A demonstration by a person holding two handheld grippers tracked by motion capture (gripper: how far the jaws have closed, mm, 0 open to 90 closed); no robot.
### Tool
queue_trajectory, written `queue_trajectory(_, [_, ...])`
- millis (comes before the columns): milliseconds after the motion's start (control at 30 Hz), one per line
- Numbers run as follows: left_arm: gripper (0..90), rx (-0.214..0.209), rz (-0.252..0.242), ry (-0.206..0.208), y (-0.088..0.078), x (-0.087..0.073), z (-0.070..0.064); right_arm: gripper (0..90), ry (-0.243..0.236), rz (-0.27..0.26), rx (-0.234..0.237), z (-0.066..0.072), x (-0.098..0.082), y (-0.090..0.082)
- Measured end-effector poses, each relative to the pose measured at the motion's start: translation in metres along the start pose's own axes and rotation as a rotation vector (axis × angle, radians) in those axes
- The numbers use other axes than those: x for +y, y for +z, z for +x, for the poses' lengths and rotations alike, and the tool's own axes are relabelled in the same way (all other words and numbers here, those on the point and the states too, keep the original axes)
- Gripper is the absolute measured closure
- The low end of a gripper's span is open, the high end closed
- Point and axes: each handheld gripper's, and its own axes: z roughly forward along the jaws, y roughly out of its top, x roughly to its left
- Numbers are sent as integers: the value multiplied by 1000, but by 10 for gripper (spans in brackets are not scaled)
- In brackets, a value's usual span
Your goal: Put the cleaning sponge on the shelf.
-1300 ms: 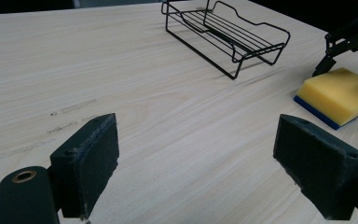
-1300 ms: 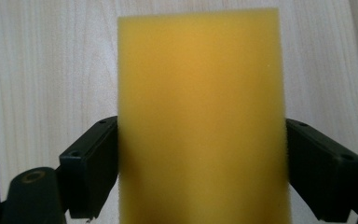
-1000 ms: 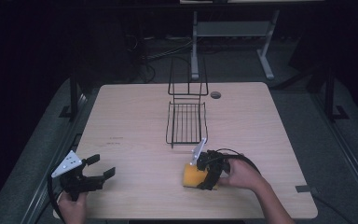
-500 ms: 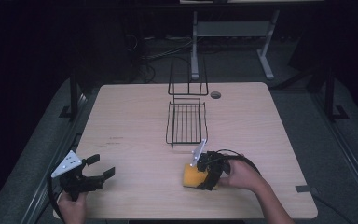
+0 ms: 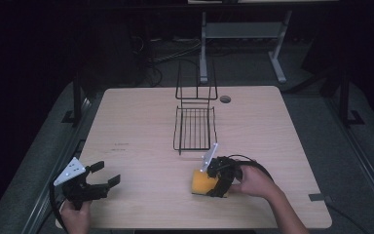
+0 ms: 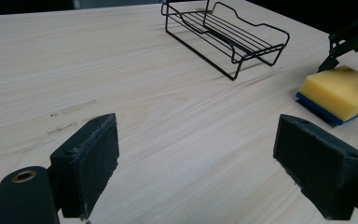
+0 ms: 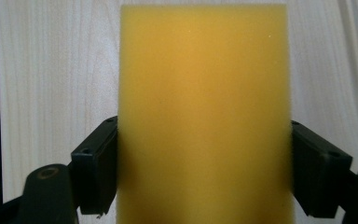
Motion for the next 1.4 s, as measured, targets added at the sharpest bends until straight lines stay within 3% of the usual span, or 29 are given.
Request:
queue_trajectory(767, [134,1,-8,2,0,0,0,216,2,-29,-19,-15,11,-24])
queue_trajectory(1400, [134,1,-8,12,0,2,-1,216,7,-39,-12,-28,19,-28])
